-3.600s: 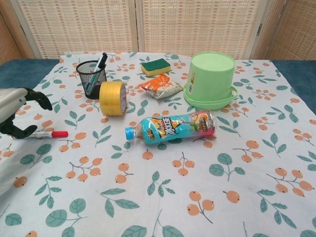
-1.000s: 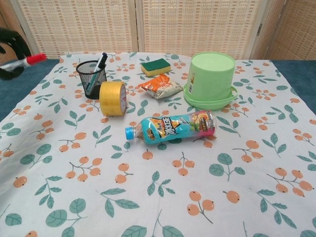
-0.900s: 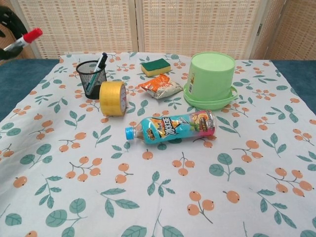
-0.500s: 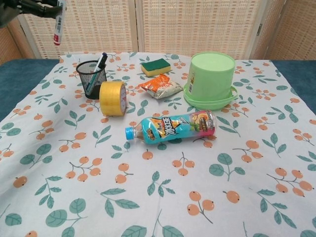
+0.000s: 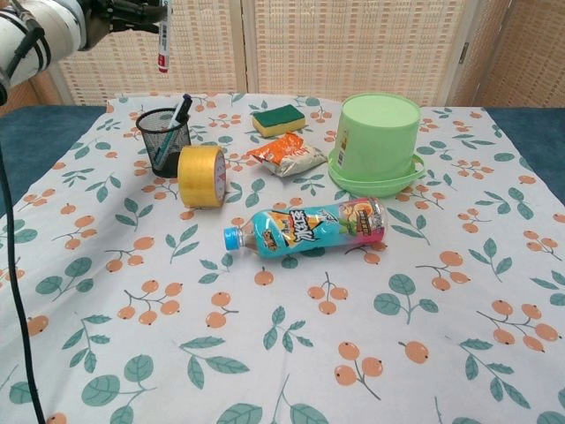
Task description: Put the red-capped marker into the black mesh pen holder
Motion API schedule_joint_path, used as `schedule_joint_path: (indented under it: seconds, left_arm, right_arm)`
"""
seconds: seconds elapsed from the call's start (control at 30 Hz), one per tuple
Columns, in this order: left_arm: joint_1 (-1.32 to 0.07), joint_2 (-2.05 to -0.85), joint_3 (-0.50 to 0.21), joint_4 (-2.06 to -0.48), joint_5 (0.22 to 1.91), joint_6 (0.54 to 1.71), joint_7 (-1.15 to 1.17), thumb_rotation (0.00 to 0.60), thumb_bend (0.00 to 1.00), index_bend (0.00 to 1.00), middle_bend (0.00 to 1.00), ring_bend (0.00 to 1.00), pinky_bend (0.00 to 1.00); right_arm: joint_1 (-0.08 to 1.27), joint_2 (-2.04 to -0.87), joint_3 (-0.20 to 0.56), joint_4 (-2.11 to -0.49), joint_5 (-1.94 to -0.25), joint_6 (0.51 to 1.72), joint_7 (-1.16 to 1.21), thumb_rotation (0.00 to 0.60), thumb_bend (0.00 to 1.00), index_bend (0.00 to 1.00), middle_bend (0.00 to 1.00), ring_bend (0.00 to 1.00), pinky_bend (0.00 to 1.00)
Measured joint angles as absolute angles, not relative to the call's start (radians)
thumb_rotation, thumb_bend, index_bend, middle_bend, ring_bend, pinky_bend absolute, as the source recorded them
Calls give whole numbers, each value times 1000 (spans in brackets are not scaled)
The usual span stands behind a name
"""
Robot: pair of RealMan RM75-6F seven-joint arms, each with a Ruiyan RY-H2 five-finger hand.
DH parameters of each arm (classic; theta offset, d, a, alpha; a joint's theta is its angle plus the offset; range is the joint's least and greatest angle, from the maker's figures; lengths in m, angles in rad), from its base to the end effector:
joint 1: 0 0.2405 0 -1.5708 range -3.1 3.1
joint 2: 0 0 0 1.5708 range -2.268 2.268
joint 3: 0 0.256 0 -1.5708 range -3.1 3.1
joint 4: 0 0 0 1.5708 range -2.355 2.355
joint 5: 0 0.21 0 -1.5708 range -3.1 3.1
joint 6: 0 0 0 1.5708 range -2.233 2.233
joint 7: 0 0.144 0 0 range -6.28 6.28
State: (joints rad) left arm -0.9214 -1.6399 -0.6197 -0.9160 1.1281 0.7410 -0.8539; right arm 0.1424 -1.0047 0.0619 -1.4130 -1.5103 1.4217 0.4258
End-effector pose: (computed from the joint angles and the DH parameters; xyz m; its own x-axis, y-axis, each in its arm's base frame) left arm -0.1238 0.4978 0.0750 -0.6340 0.1322 0.7620 0.7534 -0.1166 0.6471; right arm -0.3449 -0.2070 0.2179 0.2884 -0.0099 0.9574 -0.9570 -0.0363 0.2879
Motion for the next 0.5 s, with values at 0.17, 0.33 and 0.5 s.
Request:
schedule_joint_path:
  seconds: [0.17, 0.33, 0.5]
  left_arm:
    - [-982, -1716, -577, -743, 1191, 697, -997, 600, 361, 502, 574, 233, 260]
    - [-1011, -1789, -520, -587, 1236, 676, -1082, 600, 362, 505, 568, 226, 258]
    - [-1027, -1851, -475, -450, 1258, 650, -1159, 600, 361, 517, 572, 225, 258]
  right_arm:
    - [141, -1004, 66, -1424, -1502, 1419, 411, 600, 0, 283, 140, 193, 111]
    - [141, -1005, 68, -1436, -1500, 1415, 384, 600, 0, 283, 140, 193, 111]
    - [146, -1005, 65, -1444, -1506, 1405, 372, 600, 0, 283, 140, 193, 111]
